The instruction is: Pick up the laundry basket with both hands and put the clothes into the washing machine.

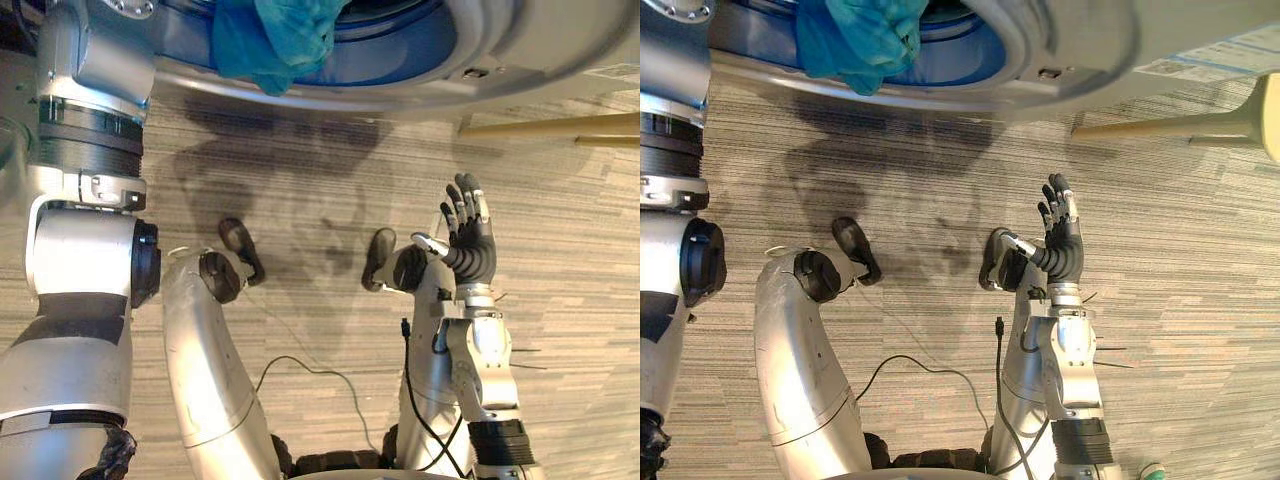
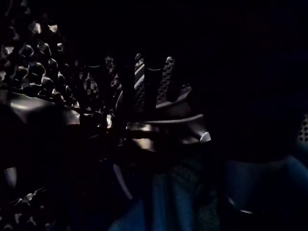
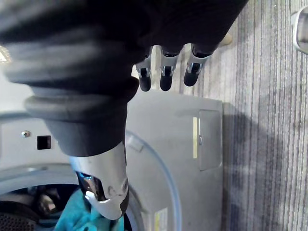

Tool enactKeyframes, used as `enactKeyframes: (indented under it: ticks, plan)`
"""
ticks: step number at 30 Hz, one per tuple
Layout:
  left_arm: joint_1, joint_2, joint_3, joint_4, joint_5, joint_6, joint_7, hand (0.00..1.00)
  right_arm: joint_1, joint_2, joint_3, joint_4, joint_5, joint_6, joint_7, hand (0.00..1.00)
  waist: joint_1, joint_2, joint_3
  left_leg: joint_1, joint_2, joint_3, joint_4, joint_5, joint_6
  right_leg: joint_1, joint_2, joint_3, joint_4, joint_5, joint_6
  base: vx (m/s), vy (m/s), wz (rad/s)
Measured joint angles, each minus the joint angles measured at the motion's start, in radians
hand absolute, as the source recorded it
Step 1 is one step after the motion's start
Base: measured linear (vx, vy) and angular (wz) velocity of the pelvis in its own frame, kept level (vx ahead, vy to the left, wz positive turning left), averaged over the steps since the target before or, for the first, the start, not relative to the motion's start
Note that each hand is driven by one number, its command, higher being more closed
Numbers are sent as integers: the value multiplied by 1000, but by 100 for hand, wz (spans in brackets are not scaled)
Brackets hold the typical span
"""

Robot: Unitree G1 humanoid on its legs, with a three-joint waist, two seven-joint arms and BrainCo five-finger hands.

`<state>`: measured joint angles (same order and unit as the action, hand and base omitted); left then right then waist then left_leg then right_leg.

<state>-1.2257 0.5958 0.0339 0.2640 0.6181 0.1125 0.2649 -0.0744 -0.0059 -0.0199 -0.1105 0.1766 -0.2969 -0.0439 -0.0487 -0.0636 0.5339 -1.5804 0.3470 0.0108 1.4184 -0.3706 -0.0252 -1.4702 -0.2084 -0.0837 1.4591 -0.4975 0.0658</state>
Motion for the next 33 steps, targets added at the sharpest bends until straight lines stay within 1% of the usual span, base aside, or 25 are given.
enactKeyframes:
  ticks: [1,3,4,5,6,7,8,12,17,20,22,23,24,26,27,28,31,32,33]
  plan:
    - [102,-27,22,-99,-6,-2,12,0,3,5,1,0,-3,0,-1,0,3,4,-9,5,0,-9,-7,2,-5,10,0,-11,-2,-6,-10,43,-97,8]
    - [306,-126,57,-209,-19,-12,32,0,24,17,8,7,-17,1,-2,0,7,7,-92,-16,1,-10,-23,4,-15,-17,-1,-19,-5,-14,-22,54,-99,7]
    - [401,-192,56,-273,-18,-23,41,0,30,23,15,7,-33,1,-5,0,9,9,-124,-21,0,-11,-32,7,-20,-22,-2,-23,-7,-18,-28,48,-62,5]
    - [440,-227,59,-304,-18,-23,51,0,31,23,21,7,-38,1,-8,0,10,10,-135,-20,0,-12,-36,9,-23,-21,-3,-24,-8,-19,-29,76,-84,8]
    - [505,-296,63,-333,-18,-16,70,0,31,23,25,6,-45,1,-13,0,16,10,-143,-13,-2,-12,-45,13,-29,-18,-3,-25,-10,-20,-31,44,-52,7]
    - [535,-326,65,-336,-17,-12,72,0,31,23,26,6,-51,1,-16,0,21,10,-144,-9,-2,-12,-48,14,-32,-15,-3,-26,-10,-20,-31,55,-76,10]
    - [597,-377,65,-336,-16,-5,70,0,31,23,27,6,-63,8,-19,0,30,10,-146,-7,-5,-14,-56,20,-41,-15,-3,-26,-10,-20,-32,25,-59,10]
    - [706,-439,41,-336,-14,0,64,0,31,24,27,7,-81,38,-22,0,39,10,-147,-7,-18,-30,-67,27,-52,-11,-5,-29,-10,-22,-34,13,-44,9]
    - [767,-472,37,-335,-16,-3,66,0,34,25,26,8,-96,41,-40,0,42,10,-146,17,-20,-31,-85,36,-58,11,-10,-32,-18,-22,-34,16,-47,7]
    - [807,-496,35,-333,-20,-15,72,0,36,25,25,10,-106,41,-50,0,45,10,-147,42,-33,-30,-101,40,-64,33,-13,-32,-29,-22,-34,33,-38,5]
    - [830,-519,30,-332,-30,-22,89,0,39,25,26,25,-110,41,-51,0,48,11,-163,48,-34,-28,-113,43,-66,38,-13,-34,-39,-21,-34,35,-42,4]
    - [846,-537,15,-327,-61,-39,102,0,38,23,26,46,-110,40,-62,0,55,12,-166,63,-34,-27,-118,46,-67,52,-12,-35,-43,-21,-34,33,-32,1]
    - [853,-545,3,-320,-69,-46,109,0,39,21,26,61,-110,41,-65,0,60,12,-167,74,-34,-26,-120,46,-67,63,-12,-36,-46,-21,-34,49,-40,5]
    - [885,-582,-29,-266,-156,-92,114,0,38,19,28,122,-110,43,-81,0,67,13,-167,142,-34,-20,-147,47,-68,131,-13,-42,-70,-22,-34,61,-42,8]
    - [899,-589,-37,-251,-178,-104,114,0,38,20,28,136,-110,43,-86,0,67,13,-167,165,-35,-17,-157,48,-69,155,-14,-44,-82,-22,-34,88,-49,14]
    - [945,-610,-51,-183,-314,-163,103,0,42,18,21,182,-110,47,-92,0,65,13,-167,252,-37,-4,-206,48,-70,239,-20,-51,-126,-21,-34,77,-37,15]
    - [1006,-620,-73,-109,-468,-208,73,0,63,15,3,236,-110,55,-111,0,66,14,-168,382,-53,12,-292,65,-71,365,-24,-64,-201,-16,-31,83,-58,22]
    - [1043,-624,-78,-73,-567,-234,42,0,79,9,-7,270,-110,65,-120,0,65,25,-179,448,-55,21,-354,82,-75,440,-27,-88,-260,-5,-31,102,-85,30]
    - [1078,-626,-84,-36,-637,-252,15,0,91,1,-15,309,-110,73,-130,0,65,31,-188,522,-68,24,-427,105,-82,515,-27,-110,-327,11,-32,109,-78,29]
